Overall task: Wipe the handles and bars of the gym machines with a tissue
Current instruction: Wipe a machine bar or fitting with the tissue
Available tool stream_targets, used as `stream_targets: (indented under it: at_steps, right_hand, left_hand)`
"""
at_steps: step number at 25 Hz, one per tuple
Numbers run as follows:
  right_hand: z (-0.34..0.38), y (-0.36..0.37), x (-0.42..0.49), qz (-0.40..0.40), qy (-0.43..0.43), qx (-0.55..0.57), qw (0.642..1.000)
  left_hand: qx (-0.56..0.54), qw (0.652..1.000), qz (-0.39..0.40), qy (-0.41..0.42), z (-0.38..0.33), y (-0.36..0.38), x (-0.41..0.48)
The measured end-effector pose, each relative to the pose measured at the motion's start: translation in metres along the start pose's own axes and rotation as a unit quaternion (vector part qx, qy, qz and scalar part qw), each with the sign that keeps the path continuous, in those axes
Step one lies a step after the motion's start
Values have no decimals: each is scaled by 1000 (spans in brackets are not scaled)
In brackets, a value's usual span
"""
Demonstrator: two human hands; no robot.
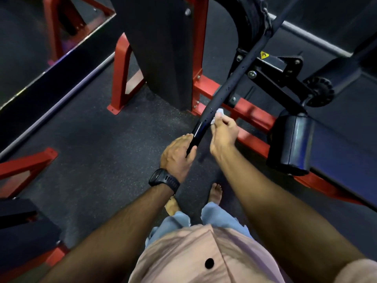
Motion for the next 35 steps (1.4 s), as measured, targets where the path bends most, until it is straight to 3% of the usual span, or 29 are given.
stream_targets:
  at_steps: [4, 7, 9, 12, 15, 16, 18, 19, 20, 22, 23, 25, 26, 27, 29, 30, 32, 33, 34, 35]
  right_hand:
    - [-20, -14, -8, 11, -103, -215, 971]
    - [-7, -22, 8, 22, -285, -308, 907]
    - [-1, -22, 5, 90, -436, -359, 820]
    - [1, -28, 9, 234, -605, -418, 636]
    - [35, -16, 30, 224, -624, -459, 592]
    - [40, -15, 31, 246, -653, -478, 533]
    - [47, -22, 33, 338, -716, -503, 346]
    - [57, -23, 39, 362, -713, -522, 297]
    - [68, -18, 46, 352, -697, -552, 294]
    - [81, -11, 54, 313, -650, -602, 343]
    - [80, -10, 50, 329, -629, -624, 327]
    - [72, -15, 45, 388, -635, -628, 228]
    - [74, -16, 49, 395, -637, -627, 212]
    - [81, -16, 54, 370, -630, -641, 236]
    - [90, -18, 65, 291, -608, -665, 322]
    - [90, -21, 65, 278, -607, -664, 337]
    - [78, -32, 59, 303, -622, -647, 320]
    - [70, -36, 58, 295, -611, -639, 363]
    - [63, -39, 54, 253, -572, -624, 469]
    - [54, -42, 47, 188, -507, -590, 600]
  left_hand:
    - [9, 999, -8, -48, -11, 2, 3]
    - [14, 995, -33, -97, -20, 10, 4]
    - [14, 993, -58, -102, -24, 14, 4]
    - [20, 992, -86, -94, -25, 19, 0]
    - [17, 990, -99, -95, -27, 23, -4]
    - [15, 990, -104, -97, -30, 25, -4]
    - [20, 989, -110, -94, -36, 28, -1]
    - [20, 989, -115, -86, -38, 30, 2]
    - [16, 989, -121, -82, -39, 31, 5]
    - [0, 989, -117, -95, -42, 34, 7]
    - [-7, 988, -109, -109, -45, 36, 7]
    - [-11, 988, -81, -135, -51, 42, 4]
    - [-11, 987, -73, -142, -52, 45, 2]
    - [-13, 986, -73, -146, -52, 48, 0]
    - [-20, 984, -72, -164, -50, 52, -1]
    - [-22, 982, -63, -175, -49, 53, 0]
    - [-20, 983, -50, -178, -49, 54, 1]
    - [-17, 983, -49, -177, -49, 54, 2]
    - [-18, 982, -50, -179, -48, 53, 2]
    - [-20, 982, -51, -182, -47, 54, 2]
Point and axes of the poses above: each hand's wrist, its own x-axis towards the middle knuckle, its own y-axis out of the palm, z = x × y, the point moved 1 cm from there along x, towards the middle knuckle, and after that the axes turned 15 degrees about -x, right-handed, at the moved point
